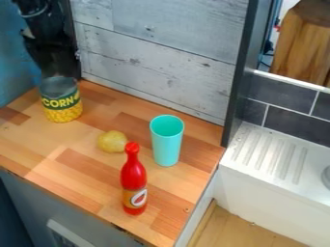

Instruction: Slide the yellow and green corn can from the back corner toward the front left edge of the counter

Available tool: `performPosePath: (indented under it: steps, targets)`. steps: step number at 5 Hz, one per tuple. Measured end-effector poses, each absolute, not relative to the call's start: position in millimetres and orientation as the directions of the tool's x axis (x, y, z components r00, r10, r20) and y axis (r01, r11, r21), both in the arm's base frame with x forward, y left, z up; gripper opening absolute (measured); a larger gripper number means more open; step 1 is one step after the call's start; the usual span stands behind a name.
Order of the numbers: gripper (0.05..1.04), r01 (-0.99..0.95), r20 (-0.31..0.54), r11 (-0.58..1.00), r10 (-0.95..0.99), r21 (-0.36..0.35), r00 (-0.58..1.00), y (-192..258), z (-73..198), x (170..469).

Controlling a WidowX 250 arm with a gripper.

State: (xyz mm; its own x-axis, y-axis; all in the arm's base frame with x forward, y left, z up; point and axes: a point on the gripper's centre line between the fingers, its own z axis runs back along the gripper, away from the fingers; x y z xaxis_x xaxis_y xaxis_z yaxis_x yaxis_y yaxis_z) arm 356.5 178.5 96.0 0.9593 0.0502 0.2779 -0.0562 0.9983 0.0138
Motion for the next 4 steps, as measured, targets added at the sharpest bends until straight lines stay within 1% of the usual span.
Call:
performPosePath:
  steps: [1, 2, 3, 4]
  targets:
    - [1.000, -0.006, 0.259, 1.000, -0.002, 0.030, 0.966, 172.8, 87.2, 369.9]
    - [1.001, 0.029, 0.253, 0.999, -0.037, 0.035, 0.967, 176.3, 78.2, 381.1]
    - [1.001, 0.051, 0.255, 0.998, -0.057, 0.028, 0.965, 177.8, 73.0, 388.2]
    - [1.001, 0.065, 0.260, 0.997, -0.072, 0.037, 0.963, 179.7, 72.3, 391.3]
